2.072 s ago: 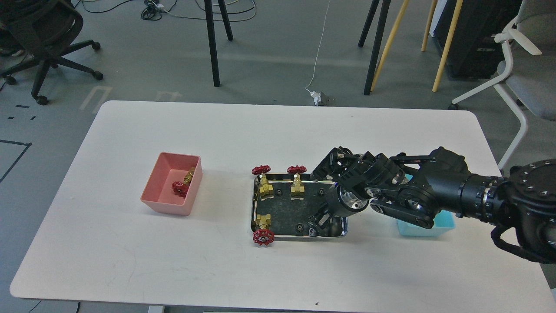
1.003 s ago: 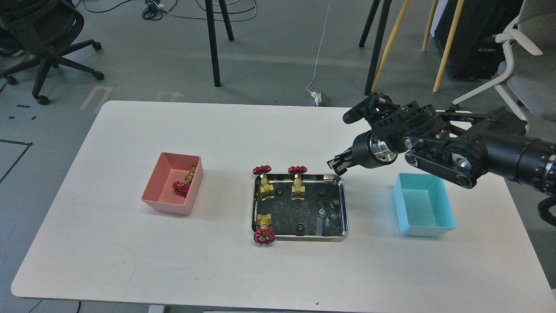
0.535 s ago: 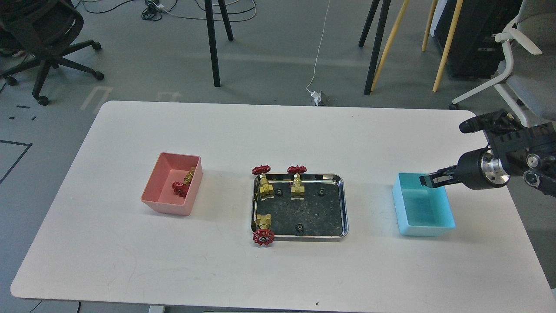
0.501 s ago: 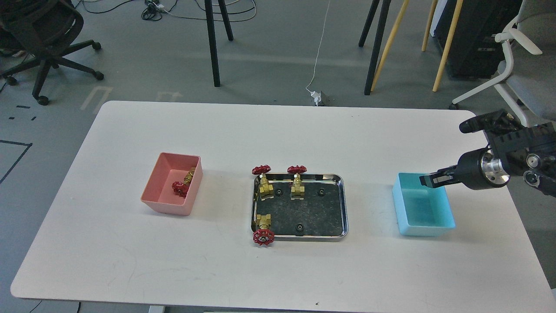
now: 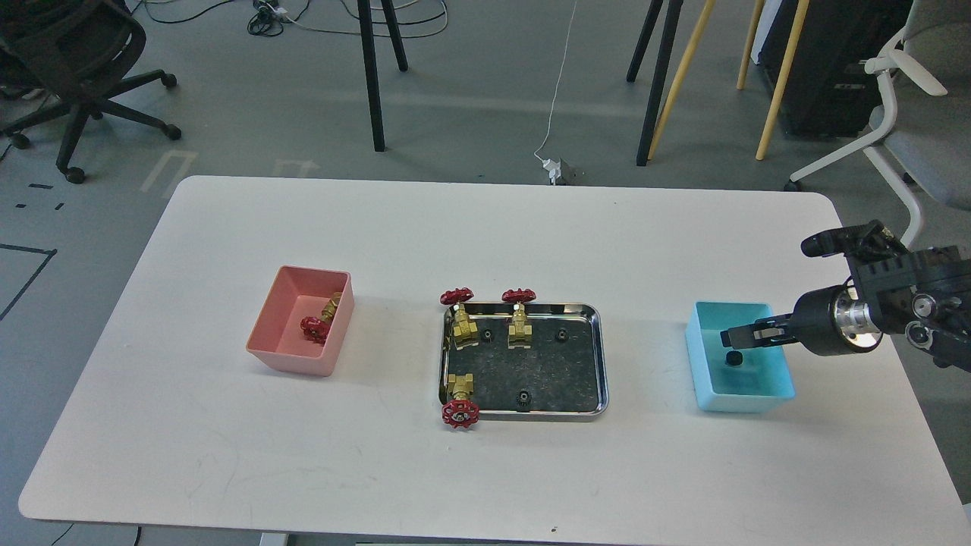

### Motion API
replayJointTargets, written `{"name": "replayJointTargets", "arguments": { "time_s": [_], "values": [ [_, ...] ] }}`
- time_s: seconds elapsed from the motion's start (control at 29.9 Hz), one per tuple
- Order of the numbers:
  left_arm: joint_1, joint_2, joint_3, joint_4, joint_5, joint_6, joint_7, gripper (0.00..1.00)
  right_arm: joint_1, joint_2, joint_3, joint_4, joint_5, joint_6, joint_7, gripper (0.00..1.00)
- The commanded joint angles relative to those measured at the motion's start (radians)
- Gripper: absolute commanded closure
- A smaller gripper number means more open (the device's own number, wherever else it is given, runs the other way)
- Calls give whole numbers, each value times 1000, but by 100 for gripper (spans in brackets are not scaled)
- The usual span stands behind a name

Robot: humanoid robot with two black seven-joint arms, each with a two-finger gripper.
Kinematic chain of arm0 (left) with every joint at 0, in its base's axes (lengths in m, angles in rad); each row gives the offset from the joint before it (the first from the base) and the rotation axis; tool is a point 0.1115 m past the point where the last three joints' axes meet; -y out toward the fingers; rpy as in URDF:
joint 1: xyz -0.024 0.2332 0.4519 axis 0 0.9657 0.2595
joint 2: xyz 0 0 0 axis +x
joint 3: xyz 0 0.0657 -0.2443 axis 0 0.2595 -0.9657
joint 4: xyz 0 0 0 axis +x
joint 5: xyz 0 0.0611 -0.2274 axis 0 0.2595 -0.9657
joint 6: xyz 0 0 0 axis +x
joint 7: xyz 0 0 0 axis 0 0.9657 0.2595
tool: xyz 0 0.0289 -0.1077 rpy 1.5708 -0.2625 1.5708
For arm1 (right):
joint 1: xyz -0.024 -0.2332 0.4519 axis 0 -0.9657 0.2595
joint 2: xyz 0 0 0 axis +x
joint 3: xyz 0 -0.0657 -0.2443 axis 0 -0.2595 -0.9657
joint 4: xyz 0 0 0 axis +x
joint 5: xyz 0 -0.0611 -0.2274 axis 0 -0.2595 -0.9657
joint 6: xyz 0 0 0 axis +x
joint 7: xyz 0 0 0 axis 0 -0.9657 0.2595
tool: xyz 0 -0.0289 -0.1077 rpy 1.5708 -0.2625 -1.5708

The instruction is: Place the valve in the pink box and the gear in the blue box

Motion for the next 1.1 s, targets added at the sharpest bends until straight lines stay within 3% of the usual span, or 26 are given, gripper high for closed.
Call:
{"name": "replayJointTargets", "arguments": {
  "time_s": [0.0,0.17,0.33,0.43,0.5,0.6,0.74,0.94,1.07],
  "values": [
    [1,-1,6,-3,2,-2,2,2,10,5,81,6,38,0,0,5],
    [-3,-4,78,-17,-5,-2,2,1,32,18,276,-16,188,0,-4,3],
    [4,-70,95,-54,-2,-40,13,0,53,94,420,-164,402,0,-34,3],
    [6,-119,142,-55,3,-38,-2,0,64,160,497,-270,523,0,-61,3],
    [6,-152,188,-55,3,-37,-30,0,79,192,532,-325,609,0,-96,3],
    [6,-211,233,-64,3,-37,-117,0,96,245,551,-379,762,-15,-152,3],
    [15,-280,270,-69,3,-37,-140,0,112,301,551,-385,943,-232,-224,4],
    [46,-381,274,-95,-2,-34,-113,0,115,432,548,-425,991,-554,-254,4],
    [72,-415,273,-95,-5,-40,-110,0,115,489,551,-488,997,-587,-253,3]
  ]
}}
